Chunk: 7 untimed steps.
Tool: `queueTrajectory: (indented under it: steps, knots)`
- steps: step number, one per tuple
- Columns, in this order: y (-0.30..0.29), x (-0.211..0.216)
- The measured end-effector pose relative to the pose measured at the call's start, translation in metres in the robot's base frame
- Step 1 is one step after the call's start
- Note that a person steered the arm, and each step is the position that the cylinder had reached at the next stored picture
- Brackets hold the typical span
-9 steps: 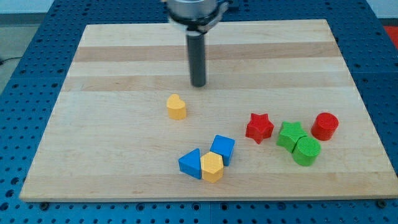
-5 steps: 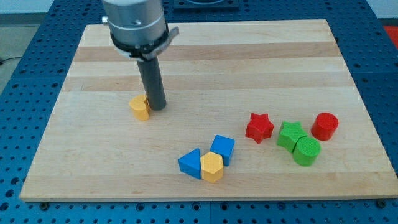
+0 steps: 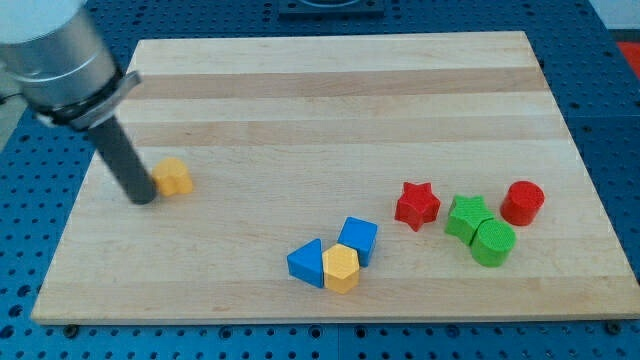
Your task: Move the yellow heart to the top of the board
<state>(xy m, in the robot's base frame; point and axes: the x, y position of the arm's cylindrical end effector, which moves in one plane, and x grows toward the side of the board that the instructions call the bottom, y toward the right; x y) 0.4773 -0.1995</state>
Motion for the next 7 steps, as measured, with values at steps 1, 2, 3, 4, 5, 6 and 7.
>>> queueTrajectory:
  steps: [1,2,3,4,5,6,7]
  knots:
    - [0.069,-0.041]
    - [0.129,-0.085]
    - [0.158,-0.140]
    - [0.165,-0.146]
    - [0.257,-0.131]
    - [0.389,-0.109]
    - [0.432,-0.021]
